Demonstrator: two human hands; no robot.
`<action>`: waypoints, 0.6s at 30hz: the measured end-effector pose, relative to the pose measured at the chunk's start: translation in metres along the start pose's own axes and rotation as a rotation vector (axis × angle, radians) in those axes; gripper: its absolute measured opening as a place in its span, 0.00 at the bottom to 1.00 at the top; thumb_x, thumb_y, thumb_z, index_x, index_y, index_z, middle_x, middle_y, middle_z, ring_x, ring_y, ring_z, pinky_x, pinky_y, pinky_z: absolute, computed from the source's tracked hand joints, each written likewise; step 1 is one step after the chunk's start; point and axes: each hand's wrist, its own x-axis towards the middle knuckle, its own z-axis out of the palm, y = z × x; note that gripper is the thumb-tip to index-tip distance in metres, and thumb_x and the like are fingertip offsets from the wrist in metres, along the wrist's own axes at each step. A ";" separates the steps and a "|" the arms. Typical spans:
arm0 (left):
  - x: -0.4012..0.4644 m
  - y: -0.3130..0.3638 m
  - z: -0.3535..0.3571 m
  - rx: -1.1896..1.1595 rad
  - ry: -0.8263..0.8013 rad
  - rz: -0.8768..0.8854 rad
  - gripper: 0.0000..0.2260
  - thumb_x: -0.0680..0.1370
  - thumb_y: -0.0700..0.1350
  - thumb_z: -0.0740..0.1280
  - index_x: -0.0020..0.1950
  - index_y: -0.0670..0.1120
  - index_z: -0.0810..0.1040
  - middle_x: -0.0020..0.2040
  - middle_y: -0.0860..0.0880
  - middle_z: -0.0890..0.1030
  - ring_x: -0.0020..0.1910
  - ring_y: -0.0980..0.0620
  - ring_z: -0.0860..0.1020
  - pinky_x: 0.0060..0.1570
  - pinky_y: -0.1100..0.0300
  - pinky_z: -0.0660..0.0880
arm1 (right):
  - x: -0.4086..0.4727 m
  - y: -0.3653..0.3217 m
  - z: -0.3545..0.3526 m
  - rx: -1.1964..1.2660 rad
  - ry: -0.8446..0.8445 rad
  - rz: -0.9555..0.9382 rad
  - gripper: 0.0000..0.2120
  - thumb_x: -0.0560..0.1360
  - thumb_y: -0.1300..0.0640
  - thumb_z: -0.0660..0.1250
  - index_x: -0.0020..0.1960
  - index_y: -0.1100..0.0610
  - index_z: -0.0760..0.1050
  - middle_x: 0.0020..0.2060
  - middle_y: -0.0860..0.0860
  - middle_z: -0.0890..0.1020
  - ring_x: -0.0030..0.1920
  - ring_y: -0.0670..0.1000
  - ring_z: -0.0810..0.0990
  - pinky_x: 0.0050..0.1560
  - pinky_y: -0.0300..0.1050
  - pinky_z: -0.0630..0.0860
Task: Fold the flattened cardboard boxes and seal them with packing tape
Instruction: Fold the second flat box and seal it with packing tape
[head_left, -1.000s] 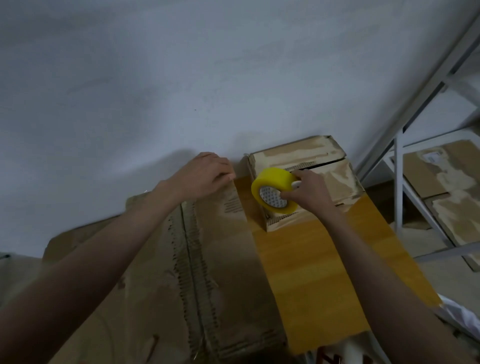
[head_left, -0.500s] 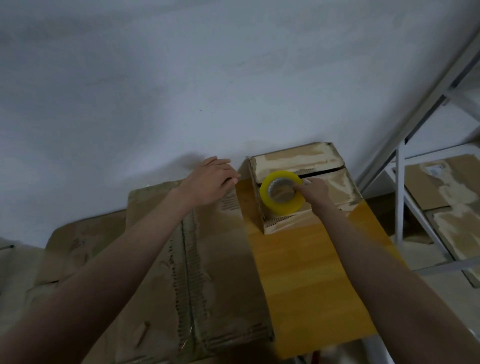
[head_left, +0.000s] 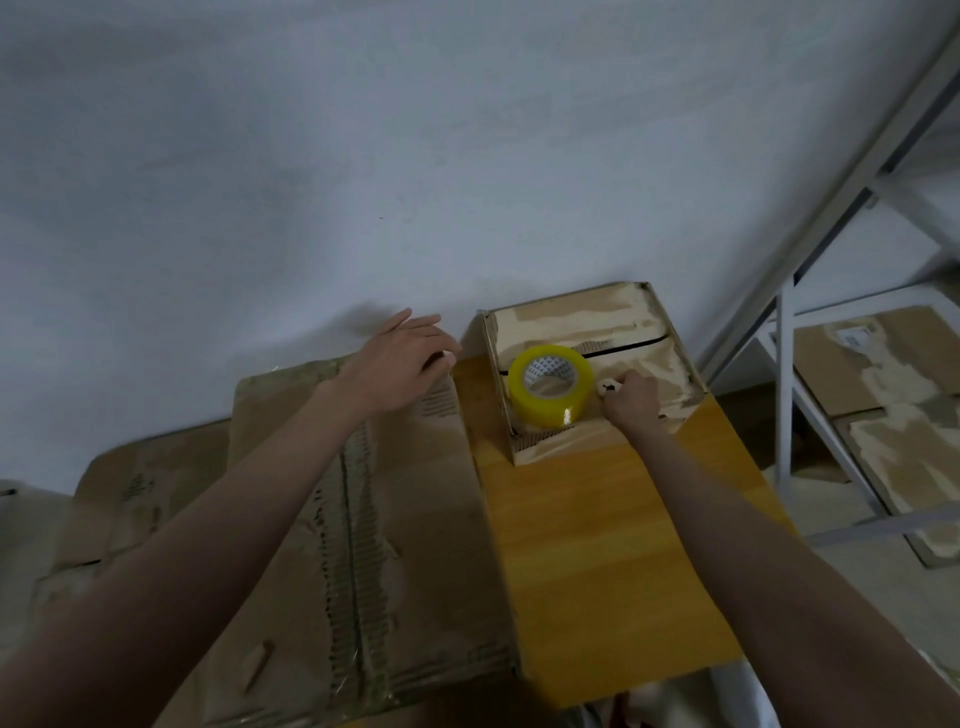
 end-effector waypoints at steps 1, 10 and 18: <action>-0.001 0.000 0.000 0.002 0.002 0.001 0.15 0.85 0.52 0.56 0.64 0.52 0.79 0.67 0.55 0.79 0.76 0.53 0.65 0.77 0.50 0.52 | 0.000 0.002 0.001 -0.034 0.016 -0.006 0.14 0.81 0.62 0.60 0.66 0.65 0.70 0.70 0.65 0.63 0.44 0.59 0.72 0.45 0.51 0.71; -0.013 0.000 -0.005 0.014 0.038 0.020 0.18 0.85 0.52 0.55 0.73 0.50 0.72 0.76 0.52 0.69 0.78 0.52 0.61 0.76 0.52 0.50 | -0.019 -0.005 -0.007 -0.020 0.075 -0.013 0.21 0.80 0.60 0.65 0.71 0.62 0.67 0.73 0.64 0.57 0.41 0.58 0.70 0.43 0.49 0.69; -0.065 -0.010 -0.009 -0.032 0.077 -0.168 0.23 0.85 0.53 0.55 0.79 0.48 0.63 0.79 0.50 0.63 0.77 0.51 0.62 0.77 0.55 0.56 | -0.106 -0.128 0.005 0.133 0.150 -0.801 0.15 0.80 0.63 0.61 0.64 0.59 0.78 0.58 0.56 0.77 0.50 0.53 0.78 0.55 0.48 0.75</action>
